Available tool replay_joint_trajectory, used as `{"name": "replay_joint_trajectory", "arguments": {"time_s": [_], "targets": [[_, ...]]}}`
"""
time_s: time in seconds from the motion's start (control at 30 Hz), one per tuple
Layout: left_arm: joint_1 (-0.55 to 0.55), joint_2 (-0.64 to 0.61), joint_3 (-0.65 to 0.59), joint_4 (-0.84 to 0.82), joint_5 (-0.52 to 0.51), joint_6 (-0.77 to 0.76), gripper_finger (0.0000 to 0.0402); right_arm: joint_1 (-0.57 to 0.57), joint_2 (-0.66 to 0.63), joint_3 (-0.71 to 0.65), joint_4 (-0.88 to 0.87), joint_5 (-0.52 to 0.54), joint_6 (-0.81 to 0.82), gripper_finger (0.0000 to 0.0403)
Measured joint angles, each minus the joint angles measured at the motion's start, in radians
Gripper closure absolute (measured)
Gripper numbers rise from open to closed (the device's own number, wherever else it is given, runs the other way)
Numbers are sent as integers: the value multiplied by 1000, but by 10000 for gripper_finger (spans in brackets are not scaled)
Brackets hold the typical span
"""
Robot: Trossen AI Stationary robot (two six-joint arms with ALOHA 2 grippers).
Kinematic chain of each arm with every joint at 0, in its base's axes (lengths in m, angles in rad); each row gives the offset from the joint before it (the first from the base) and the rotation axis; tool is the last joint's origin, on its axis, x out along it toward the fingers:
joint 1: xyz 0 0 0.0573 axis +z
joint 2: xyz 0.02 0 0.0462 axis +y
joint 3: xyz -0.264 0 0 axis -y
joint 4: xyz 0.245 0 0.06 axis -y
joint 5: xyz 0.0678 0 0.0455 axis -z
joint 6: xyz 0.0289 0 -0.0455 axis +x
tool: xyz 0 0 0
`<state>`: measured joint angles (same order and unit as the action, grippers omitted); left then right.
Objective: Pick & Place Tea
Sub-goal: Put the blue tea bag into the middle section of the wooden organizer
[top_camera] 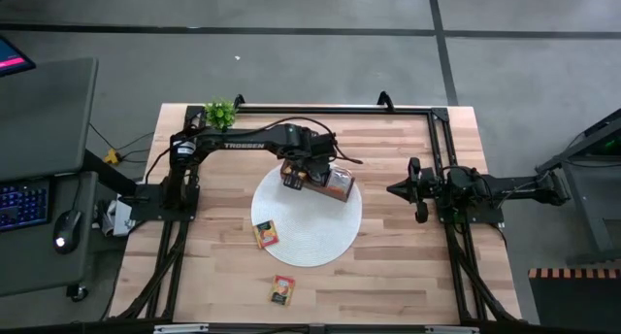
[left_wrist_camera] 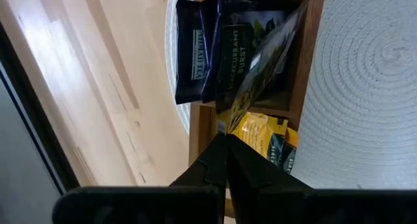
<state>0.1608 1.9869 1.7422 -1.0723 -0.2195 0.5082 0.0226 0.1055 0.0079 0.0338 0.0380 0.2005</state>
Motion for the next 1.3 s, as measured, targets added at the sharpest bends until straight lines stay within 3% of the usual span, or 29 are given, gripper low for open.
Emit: {"name": "replay_joint_trajectory", "arguments": {"time_s": [0.4, 0.63, 0.87, 1.3], "targets": [[1, 32, -4, 1, 21, -25, 397, 0, 0, 0, 0, 0, 0, 391], [0, 27, -1, 20, 19, -42, 339, 0, 0, 0, 0, 0, 0, 391], [2, 26, -1, 23, -46, -47, 283, 0, 0, 0, 0, 0, 0, 391], [2, 26, 1, 0, -62, -73, 249, 0, 0, 0, 0, 0, 0, 391]]}}
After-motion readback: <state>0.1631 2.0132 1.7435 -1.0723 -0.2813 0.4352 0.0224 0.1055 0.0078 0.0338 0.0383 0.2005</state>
